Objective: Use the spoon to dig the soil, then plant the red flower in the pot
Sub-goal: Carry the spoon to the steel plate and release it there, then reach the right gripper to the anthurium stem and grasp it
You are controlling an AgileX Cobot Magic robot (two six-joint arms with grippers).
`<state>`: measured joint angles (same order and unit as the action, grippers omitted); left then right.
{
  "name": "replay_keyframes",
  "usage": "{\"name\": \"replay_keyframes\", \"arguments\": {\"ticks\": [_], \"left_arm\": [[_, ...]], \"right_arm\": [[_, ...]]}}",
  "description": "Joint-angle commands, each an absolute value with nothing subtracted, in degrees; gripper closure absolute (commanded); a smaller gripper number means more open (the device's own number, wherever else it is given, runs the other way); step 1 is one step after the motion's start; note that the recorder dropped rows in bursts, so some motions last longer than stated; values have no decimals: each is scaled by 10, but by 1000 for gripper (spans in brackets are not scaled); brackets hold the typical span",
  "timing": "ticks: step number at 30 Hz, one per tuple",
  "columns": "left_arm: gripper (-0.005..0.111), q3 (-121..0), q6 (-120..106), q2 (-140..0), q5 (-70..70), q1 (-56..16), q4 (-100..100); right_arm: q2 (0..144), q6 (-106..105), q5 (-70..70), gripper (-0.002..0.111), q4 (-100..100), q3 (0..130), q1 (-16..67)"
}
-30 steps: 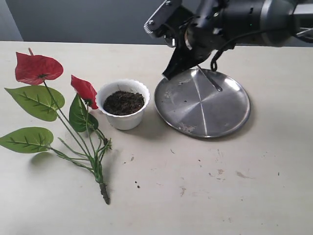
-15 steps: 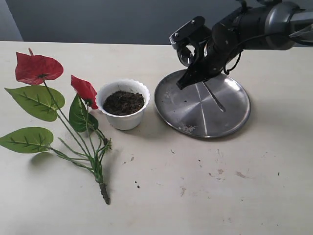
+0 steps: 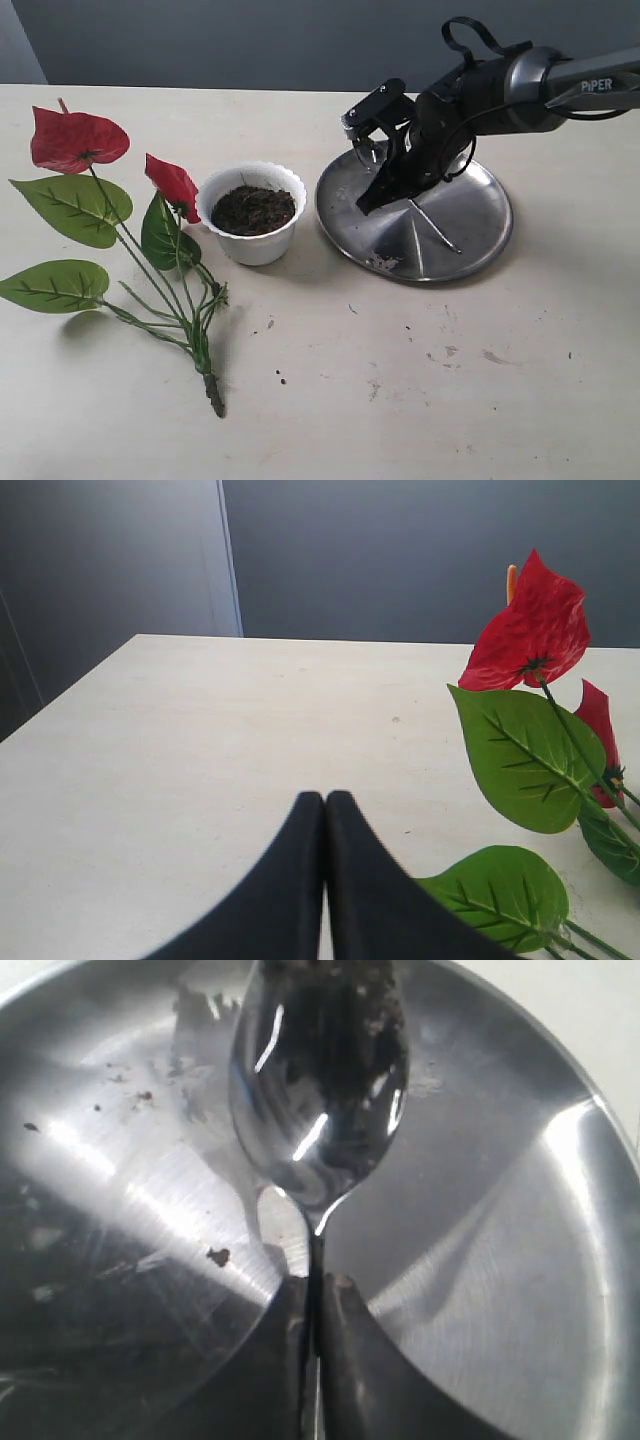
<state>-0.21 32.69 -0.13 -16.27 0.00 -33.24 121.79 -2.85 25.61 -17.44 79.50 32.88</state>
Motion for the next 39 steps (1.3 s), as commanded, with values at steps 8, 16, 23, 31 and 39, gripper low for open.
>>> {"name": "replay_keyframes", "arguments": {"ticks": [8,16,23,31,39], "left_arm": [[106,0,328,0,-163,1,-333],[106,0,328,0,-163,1,-333],[106,0,328,0,-163,1,-333],[106,0,328,0,-163,1,-333],[106,0,328,0,-163,1,-333]], "right_arm": [[1219,-31,255,90,-174,798,326],[1135,-31,279,83,-139,798,326],[1004,-271,314,83,213,761,365],[966,-378,366,83,351,726,475],[982,-394,314,58,351,721,545]]}}
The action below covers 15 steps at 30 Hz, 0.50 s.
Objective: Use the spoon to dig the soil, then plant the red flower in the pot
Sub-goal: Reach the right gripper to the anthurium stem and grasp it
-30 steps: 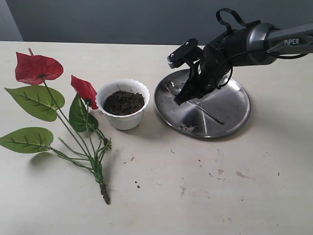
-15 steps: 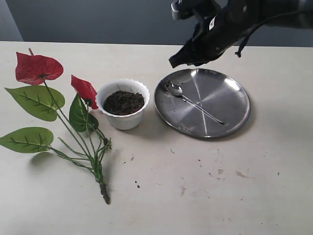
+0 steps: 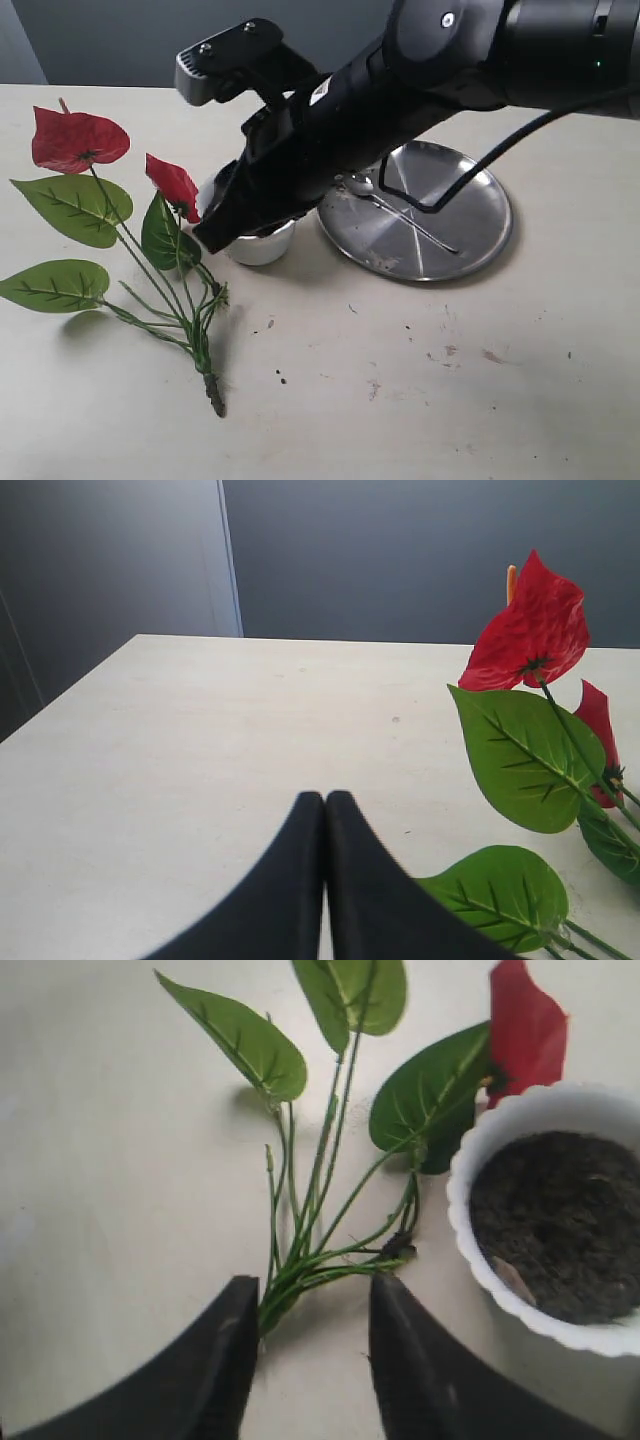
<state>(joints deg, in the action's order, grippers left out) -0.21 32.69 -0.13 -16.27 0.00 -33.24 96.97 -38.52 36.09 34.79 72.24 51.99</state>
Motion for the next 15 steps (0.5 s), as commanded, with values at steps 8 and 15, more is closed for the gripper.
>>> {"name": "replay_keyframes", "arguments": {"ticks": [8,15], "left_arm": [[106,0,328,0,-163,1,-333],[106,0,328,0,-163,1,-333]], "right_arm": [[1062,-371,214,58,369,721,588],[1115,-360,172,58,383,724,588]]}}
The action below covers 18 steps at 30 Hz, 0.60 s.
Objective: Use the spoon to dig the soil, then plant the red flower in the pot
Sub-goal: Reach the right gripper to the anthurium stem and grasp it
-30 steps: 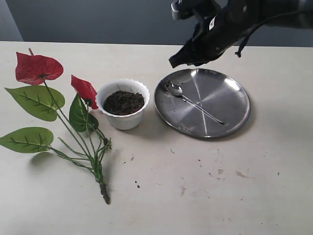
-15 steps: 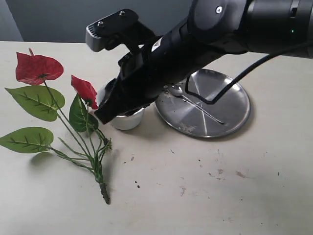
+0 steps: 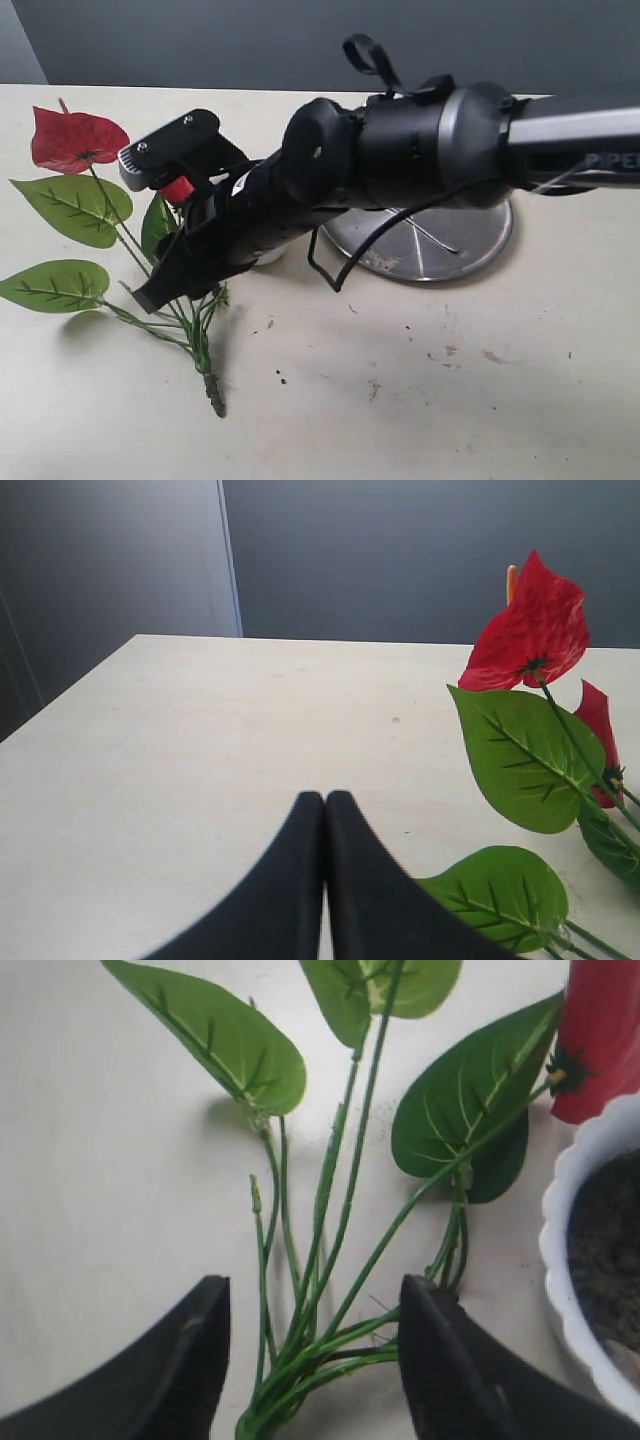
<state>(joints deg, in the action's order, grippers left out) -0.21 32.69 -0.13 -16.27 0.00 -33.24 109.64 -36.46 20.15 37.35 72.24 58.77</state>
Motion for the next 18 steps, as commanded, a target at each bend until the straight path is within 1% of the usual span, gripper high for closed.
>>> {"name": "replay_keyframes", "arguments": {"ticks": [1,9,18], "left_arm": [[106,0,328,0,-163,1,-333],[106,0,328,0,-163,1,-333],[106,0,328,0,-163,1,-333]], "right_arm": [[1120,-360,168,58,388,724,588],[1149,-360,162,58,416,741,588],[1187,-360,194,58,430,804,588]]}}
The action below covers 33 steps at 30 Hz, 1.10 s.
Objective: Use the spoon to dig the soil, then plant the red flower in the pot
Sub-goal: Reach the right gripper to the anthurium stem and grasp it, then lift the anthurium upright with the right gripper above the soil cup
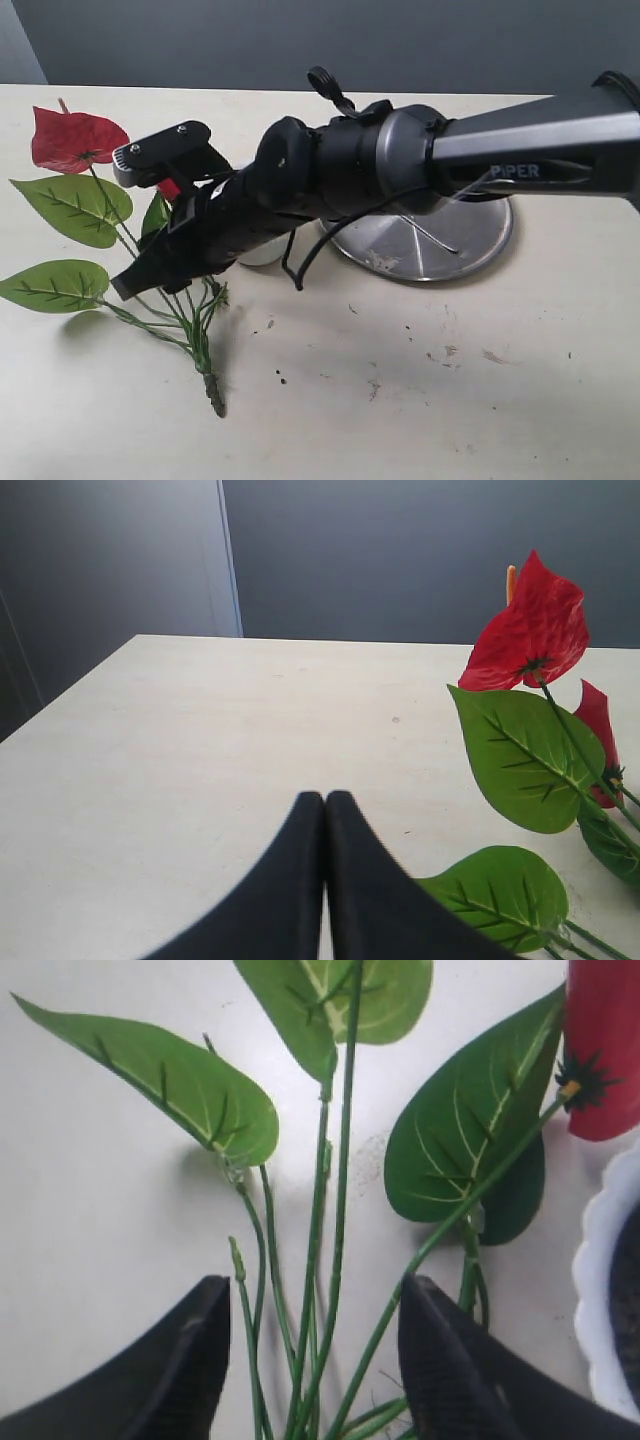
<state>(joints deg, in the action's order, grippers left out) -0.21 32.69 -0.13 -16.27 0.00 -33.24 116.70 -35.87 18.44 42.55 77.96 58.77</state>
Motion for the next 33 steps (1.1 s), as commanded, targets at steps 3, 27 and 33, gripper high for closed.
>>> {"name": "replay_keyframes", "arguments": {"ticks": [3,27,33], "left_arm": [[106,0,328,0,-163,1,-333],[106,0,328,0,-163,1,-333],[106,0,328,0,-163,1,-333]], "right_arm": [[1197,-360,200,58,430,805,588],[1237,-357,220,92,434,803,588],[1236,-357,220,109,434,803,588]]}}
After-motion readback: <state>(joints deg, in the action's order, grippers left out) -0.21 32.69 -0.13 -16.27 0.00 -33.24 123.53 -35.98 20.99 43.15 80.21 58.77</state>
